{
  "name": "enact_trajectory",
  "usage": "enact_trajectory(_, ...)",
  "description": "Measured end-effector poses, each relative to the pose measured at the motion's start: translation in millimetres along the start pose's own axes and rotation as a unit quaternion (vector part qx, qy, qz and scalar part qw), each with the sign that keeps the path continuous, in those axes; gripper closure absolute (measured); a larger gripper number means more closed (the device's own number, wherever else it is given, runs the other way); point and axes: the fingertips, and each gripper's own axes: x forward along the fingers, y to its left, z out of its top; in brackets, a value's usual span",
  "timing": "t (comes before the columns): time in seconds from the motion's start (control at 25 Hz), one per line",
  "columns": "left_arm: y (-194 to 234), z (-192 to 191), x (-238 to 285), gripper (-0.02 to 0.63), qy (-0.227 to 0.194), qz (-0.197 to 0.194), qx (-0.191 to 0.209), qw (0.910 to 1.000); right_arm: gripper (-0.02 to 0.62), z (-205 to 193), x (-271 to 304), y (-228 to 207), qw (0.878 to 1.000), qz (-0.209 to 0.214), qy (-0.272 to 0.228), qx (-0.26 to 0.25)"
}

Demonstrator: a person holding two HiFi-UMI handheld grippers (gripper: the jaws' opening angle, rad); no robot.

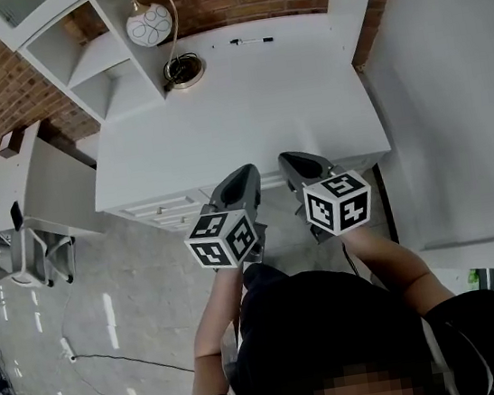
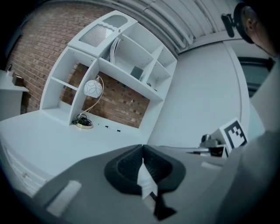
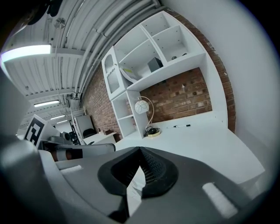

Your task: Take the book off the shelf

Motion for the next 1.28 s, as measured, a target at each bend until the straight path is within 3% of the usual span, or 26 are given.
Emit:
enact_trajectory(0.72,109,48,18,0.604,0.024,-0.031,-0.003,0.9993,0.601,33,112,33,1.0,-0.028,0.005,0.008)
enact_trajectory(1.28,170,85,7,0.604,0.022,-0.046,0.009,0.9987,0.601,54,166,72,0.999,-0.042,-0.007,-0.002)
